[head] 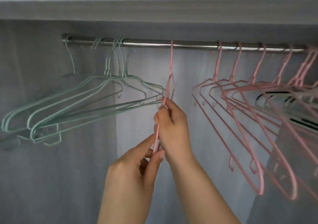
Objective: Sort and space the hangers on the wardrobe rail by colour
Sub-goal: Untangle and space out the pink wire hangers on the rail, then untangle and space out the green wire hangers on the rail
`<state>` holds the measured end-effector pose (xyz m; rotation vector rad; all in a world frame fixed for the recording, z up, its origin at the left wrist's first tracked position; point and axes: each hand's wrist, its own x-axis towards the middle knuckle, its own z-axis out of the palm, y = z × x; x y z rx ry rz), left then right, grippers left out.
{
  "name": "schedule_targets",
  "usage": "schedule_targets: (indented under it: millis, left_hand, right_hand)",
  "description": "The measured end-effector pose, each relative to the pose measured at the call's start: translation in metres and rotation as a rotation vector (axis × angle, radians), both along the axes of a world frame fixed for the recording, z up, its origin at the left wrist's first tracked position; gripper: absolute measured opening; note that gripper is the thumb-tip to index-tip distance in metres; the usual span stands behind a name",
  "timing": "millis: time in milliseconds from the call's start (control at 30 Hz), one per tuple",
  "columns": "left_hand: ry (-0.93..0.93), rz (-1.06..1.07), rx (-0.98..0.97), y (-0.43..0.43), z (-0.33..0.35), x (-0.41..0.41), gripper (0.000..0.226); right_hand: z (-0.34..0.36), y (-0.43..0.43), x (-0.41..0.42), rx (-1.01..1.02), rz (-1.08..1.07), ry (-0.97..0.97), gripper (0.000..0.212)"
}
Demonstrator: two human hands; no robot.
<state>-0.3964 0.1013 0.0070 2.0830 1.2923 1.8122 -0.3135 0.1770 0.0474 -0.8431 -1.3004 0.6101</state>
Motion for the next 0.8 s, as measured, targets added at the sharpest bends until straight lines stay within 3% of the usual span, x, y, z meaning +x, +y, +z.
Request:
schedule_targets:
  millis: [200,400,533,800]
  left_hand:
    - [0.075,-0.216,-0.013,-0.003,0.000,0.009,0.052]
    - [0.118,-0.309,-0.028,-0.006,-0.009,0.011,0.057]
    - [0.180,-0.343,-0.074,-0.011,-0.011,0.001,0.051]
    - [-0.015,0.037,0.412,-0.024,0.016,-0.068,0.024]
  right_hand:
    - [0.008,-0.023,0.023,-0.048,-0.024,0.109,0.010]
    - [0.008,-0.041,0.027,-0.115,-0.148,0.067,0.025]
    - [0.008,-0.052,0.019,-0.202,-0.190,0.101,0.015]
    - [0.005,-0.067,-0.008,-0.172,-0.562,-0.285,0.052]
